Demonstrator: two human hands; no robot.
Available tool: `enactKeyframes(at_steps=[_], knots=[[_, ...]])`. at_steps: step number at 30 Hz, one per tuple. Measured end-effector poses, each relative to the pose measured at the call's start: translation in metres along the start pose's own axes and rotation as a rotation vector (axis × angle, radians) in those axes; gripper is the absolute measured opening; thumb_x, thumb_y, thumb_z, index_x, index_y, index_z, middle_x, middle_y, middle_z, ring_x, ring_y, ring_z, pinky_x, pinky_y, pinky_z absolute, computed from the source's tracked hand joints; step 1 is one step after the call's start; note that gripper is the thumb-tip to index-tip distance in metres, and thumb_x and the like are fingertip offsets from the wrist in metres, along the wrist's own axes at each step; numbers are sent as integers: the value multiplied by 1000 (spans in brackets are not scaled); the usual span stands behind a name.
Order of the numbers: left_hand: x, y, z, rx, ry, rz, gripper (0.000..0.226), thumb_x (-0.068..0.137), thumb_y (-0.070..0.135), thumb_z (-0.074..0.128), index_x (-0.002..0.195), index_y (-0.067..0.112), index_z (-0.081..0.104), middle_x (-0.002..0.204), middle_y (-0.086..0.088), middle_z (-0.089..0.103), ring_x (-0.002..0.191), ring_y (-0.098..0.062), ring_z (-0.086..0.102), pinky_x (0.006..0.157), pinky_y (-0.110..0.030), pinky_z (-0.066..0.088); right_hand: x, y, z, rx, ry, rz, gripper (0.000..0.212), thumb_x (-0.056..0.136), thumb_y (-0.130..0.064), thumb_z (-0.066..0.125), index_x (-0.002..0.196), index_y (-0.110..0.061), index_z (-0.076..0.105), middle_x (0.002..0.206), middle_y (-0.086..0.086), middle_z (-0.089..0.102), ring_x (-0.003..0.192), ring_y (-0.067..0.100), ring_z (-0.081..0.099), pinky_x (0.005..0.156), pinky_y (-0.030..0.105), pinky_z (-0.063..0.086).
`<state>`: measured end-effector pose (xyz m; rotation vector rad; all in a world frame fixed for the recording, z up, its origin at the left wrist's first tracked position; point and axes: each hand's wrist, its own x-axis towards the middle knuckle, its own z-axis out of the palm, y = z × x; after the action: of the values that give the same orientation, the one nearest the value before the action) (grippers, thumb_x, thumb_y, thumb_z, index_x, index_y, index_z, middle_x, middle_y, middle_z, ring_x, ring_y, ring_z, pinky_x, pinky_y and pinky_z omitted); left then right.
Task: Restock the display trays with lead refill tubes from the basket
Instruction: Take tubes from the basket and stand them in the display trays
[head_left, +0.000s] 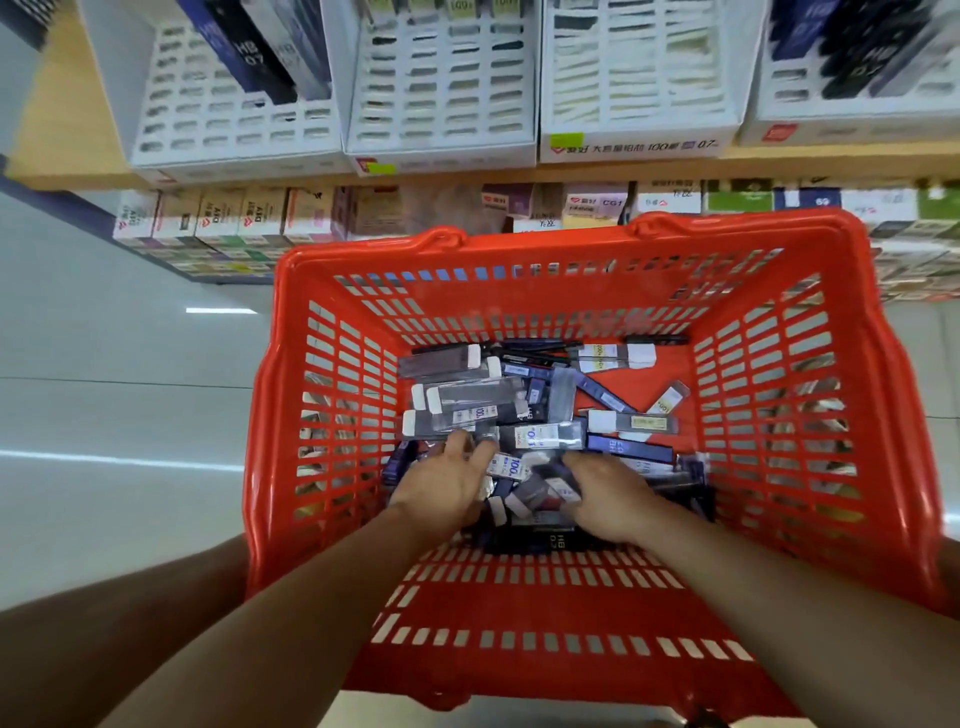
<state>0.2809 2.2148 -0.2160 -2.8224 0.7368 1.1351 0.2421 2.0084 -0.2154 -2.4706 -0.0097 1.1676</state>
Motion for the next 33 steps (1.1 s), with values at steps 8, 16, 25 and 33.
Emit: enactKeyframes(at_steps=[8,16,25,33], knots=[[3,-17,-10,-391,136,-175,22,85,34,68,102,20,66,99,0,66,90,-17,60,66,-24,39,6,6,-66,870,-122,107,61,83,4,66,136,-13,41,83,14,67,67,23,64,60,31,46],[10,-27,-58,-628,89,-166,20,87,33,68,92,14,73,86,1,68,71,-10,59,54,-16,35,-8,-18,-52,1271,-38,198,16,94,-15,63,83,-6,55,54,3,47,45,16,38,48,31,37],[7,-20,-106,-524,128,-47,25,94,34,56,106,13,66,102,-2,67,83,-12,60,70,-23,43,-5,-41,-76,688,72,-43,63,92,-29,68,144,-14,37,137,7,51,123,25,52,104,35,41],[-2,-9,-148,-693,189,87,13,92,29,60,89,19,67,91,4,68,86,-13,64,74,-26,44,-5,-40,-101,635,55,-64,64,74,-28,86,130,-16,55,123,1,64,112,22,60,99,36,49]])
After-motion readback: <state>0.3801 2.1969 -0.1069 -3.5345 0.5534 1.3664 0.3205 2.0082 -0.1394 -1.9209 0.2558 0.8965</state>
